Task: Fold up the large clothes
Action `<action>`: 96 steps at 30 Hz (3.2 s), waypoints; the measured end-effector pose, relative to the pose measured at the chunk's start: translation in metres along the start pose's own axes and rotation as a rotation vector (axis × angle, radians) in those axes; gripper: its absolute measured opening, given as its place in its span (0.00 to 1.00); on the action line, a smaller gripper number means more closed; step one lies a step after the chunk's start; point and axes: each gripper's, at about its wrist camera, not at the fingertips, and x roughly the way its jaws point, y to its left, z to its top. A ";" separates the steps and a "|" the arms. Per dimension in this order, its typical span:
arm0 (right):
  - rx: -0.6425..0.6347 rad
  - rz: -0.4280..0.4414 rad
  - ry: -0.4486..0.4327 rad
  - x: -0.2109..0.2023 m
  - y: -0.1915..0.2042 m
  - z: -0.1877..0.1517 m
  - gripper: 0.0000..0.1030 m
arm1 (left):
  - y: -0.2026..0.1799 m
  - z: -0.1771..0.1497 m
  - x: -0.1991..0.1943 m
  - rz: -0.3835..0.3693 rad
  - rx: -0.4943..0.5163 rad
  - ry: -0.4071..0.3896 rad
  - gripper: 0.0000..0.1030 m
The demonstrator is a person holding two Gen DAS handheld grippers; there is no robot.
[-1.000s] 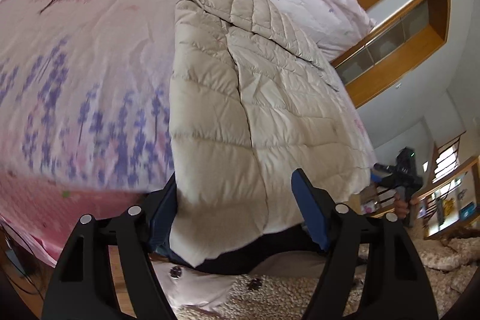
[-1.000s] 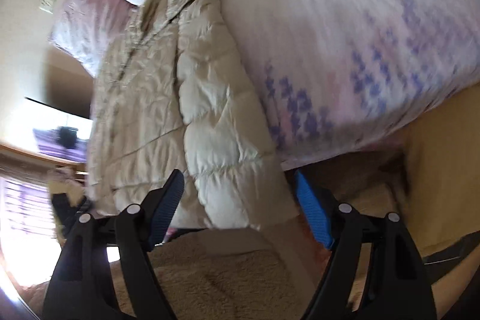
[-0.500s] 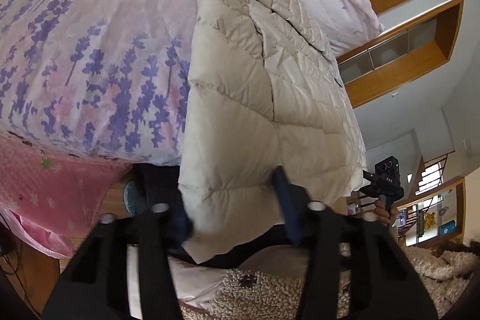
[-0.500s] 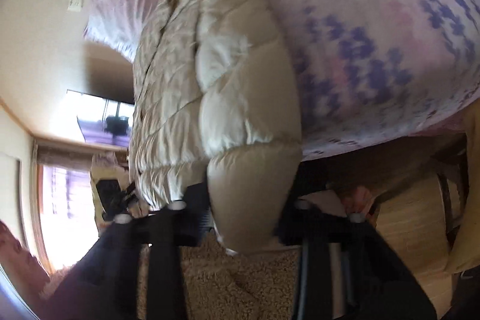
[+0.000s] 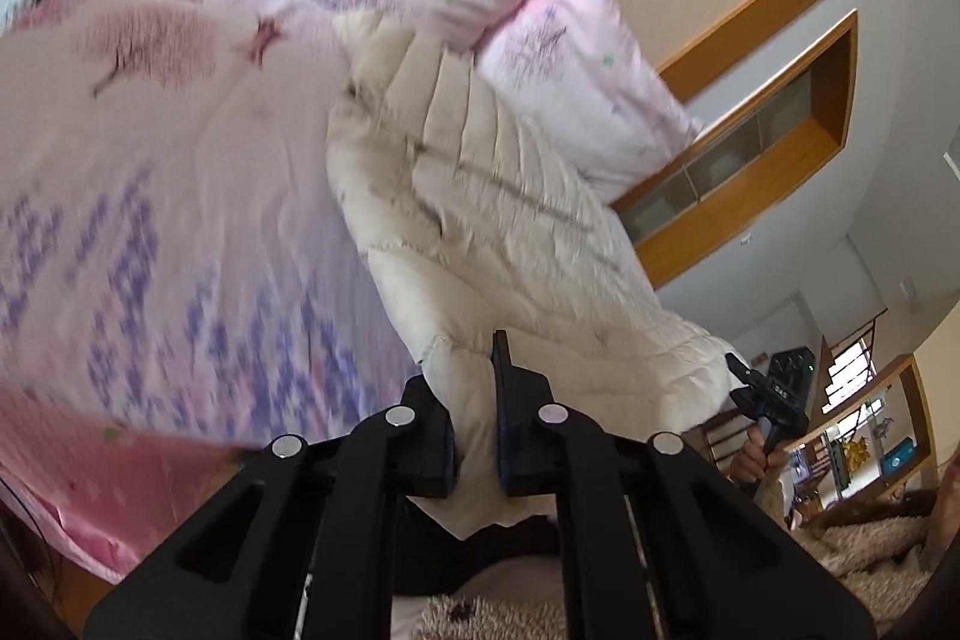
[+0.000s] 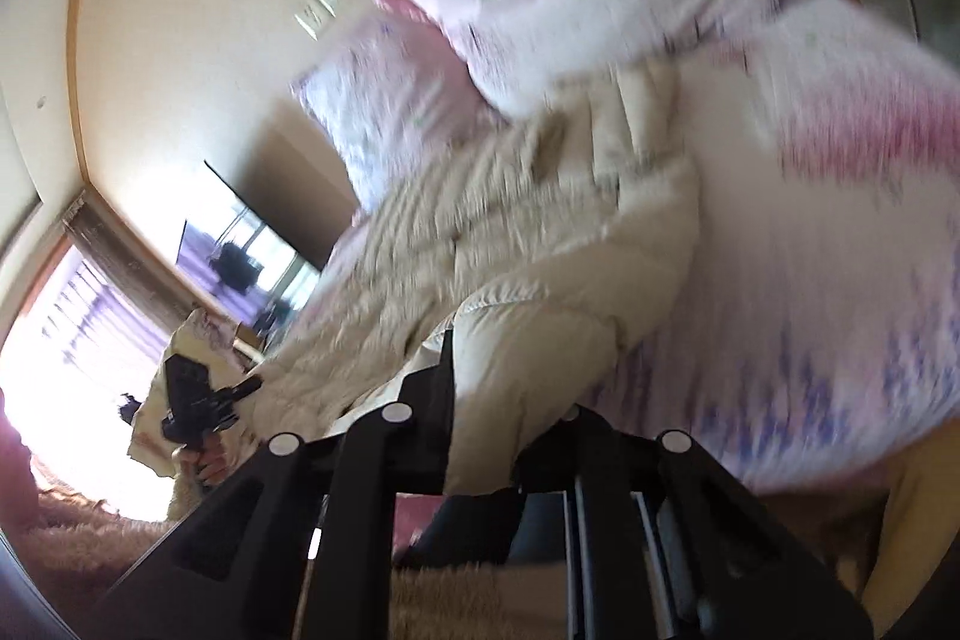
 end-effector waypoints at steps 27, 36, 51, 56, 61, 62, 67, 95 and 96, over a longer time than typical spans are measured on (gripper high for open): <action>-0.303 -0.383 -0.484 0.046 0.072 0.136 0.13 | -0.057 0.170 0.035 0.218 0.223 -0.295 0.08; -0.212 -0.468 -0.484 0.128 0.032 0.207 0.13 | -0.031 0.250 0.106 0.229 0.164 -0.279 0.08; 0.109 -0.558 -0.178 0.248 -0.082 0.249 0.32 | 0.063 0.280 0.199 0.198 -0.089 -0.121 0.08; 0.293 -0.474 -0.119 0.272 -0.115 0.273 0.65 | 0.069 0.288 0.211 0.172 -0.142 -0.090 0.26; 0.376 -0.394 -0.090 0.268 -0.130 0.282 0.67 | 0.076 0.295 0.201 0.100 -0.224 -0.121 0.67; 0.349 -0.403 -0.106 0.260 -0.128 0.282 0.67 | 0.076 0.294 0.196 0.105 -0.217 -0.138 0.71; 0.228 -0.491 -0.073 0.239 -0.127 0.274 0.67 | 0.073 0.287 0.179 0.223 -0.128 -0.147 0.73; 0.167 -0.595 0.085 0.261 -0.133 0.238 0.09 | 0.087 0.251 0.193 0.384 0.005 -0.023 0.06; 0.160 -0.615 0.103 0.266 -0.134 0.239 0.09 | 0.090 0.250 0.198 0.400 0.003 -0.016 0.06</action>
